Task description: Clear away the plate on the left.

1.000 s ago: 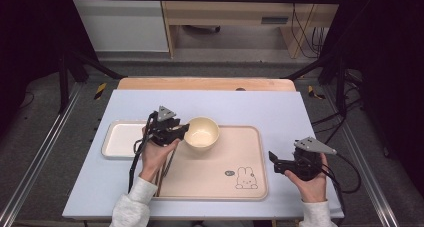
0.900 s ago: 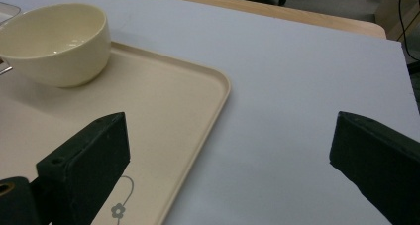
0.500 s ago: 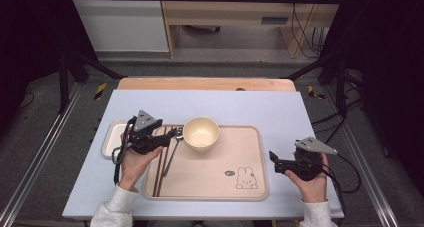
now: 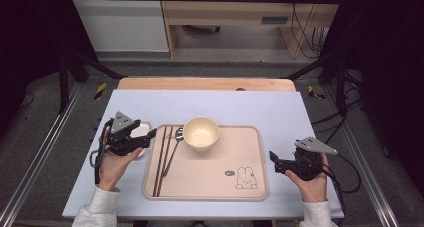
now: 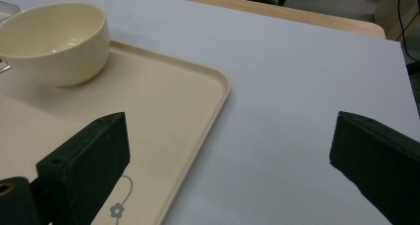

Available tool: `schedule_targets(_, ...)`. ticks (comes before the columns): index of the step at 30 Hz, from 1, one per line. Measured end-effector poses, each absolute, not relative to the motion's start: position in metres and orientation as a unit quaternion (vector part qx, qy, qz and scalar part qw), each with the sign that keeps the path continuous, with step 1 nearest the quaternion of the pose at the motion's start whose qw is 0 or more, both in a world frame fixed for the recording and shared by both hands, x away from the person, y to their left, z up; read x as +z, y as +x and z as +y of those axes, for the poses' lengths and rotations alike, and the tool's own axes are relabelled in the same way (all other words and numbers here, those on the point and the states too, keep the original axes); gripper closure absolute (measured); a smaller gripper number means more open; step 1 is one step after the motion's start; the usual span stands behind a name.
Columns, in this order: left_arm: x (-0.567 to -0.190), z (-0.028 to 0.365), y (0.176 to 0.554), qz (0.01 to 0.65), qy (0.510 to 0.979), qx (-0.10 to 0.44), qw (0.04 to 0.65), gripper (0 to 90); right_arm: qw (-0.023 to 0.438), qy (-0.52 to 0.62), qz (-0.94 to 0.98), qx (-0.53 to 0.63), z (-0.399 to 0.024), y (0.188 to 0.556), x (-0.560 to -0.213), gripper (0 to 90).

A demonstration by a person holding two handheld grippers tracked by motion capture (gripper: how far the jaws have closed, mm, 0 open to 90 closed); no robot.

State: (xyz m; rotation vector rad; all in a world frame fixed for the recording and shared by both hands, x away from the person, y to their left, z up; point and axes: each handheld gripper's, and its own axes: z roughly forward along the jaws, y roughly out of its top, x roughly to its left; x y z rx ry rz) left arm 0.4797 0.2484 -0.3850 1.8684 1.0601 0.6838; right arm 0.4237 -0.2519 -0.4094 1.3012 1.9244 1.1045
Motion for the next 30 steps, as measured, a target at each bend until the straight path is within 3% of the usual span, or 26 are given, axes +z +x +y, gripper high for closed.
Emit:
schedule_targets(20,-0.394,0.302,0.487,0.463,0.733,0.288,0.406,27.3,0.277,0.479,0.721,0.417,-0.249,0.422,-0.409,2.1)
schedule_targets(30,-0.405,0.325,0.496,0.483,0.734,0.299,0.373,29.5,0.278,0.478,0.723,0.415,-0.247,0.422,-0.409,2.3)
